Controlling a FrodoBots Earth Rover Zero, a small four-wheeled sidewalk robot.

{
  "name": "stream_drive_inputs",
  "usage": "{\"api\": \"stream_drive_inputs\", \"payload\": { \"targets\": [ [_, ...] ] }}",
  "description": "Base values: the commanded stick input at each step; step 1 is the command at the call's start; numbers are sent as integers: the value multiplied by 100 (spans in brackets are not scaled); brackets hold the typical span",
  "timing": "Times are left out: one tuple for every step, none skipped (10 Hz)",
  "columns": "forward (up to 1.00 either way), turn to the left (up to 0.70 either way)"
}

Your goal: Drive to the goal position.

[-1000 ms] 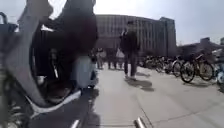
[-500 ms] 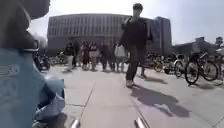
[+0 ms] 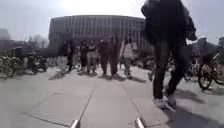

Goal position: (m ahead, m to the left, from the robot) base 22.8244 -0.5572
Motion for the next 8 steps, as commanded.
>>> {"api": "stream_drive_inputs", "payload": {
  "targets": [
    [85, 30],
    [85, 25],
    [85, 19],
    [85, 14],
    [85, 8],
    [85, 2],
    [85, 1],
    [85, 1]
  ]
}}
